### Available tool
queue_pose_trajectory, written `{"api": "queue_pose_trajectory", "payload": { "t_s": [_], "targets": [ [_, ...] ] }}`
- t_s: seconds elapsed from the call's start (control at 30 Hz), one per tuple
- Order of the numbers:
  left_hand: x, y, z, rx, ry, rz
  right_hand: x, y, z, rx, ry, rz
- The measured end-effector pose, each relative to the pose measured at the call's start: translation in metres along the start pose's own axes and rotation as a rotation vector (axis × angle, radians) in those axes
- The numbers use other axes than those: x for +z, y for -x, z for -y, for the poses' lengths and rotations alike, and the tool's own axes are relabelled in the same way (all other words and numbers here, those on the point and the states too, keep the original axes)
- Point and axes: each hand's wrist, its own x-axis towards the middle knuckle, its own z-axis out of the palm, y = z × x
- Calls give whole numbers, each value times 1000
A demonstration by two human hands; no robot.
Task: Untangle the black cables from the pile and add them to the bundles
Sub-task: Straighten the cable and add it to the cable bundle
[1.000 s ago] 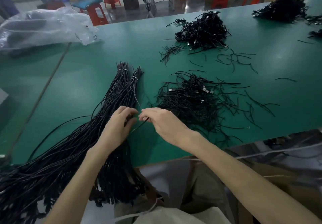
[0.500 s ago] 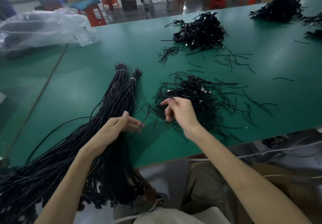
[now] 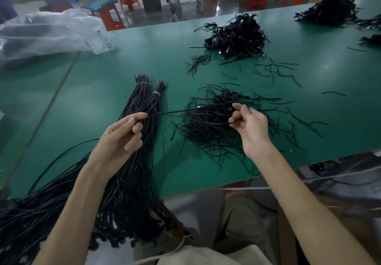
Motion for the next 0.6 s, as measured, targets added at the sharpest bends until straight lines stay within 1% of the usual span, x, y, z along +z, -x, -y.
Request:
{"api": "queue_pose_trajectory", "payload": {
  "t_s": [0.07,0.17,0.2,0.23,0.3,0.4,0.47,0.53,0.57,0.6],
  "targets": [
    [4,-2,2,27,147,-45,-5,7,-8,-57,202,77],
    [10,-2,2,57,588,-102,-16,16,-22,-136,443,160],
    [11,-2,2,57,653,-126,-23,19,-26,-180,531,193],
    [11,-2,1,58,649,-159,-29,22,-29,-225,620,241],
    [13,-2,1,44,560,-221,-38,32,-34,-276,788,367],
    [16,0,3,-6,459,-287,-46,47,-38,-283,1023,577],
    [16,3,4,-28,555,-266,-44,58,-38,-235,1140,677],
    [18,4,4,-70,748,-166,-36,70,-39,-153,1116,786],
    [21,4,2,-92,782,-117,-32,76,-40,-122,1084,851],
    [24,5,1,-114,750,-101,-26,82,-41,-101,1051,910]
  ]
}}
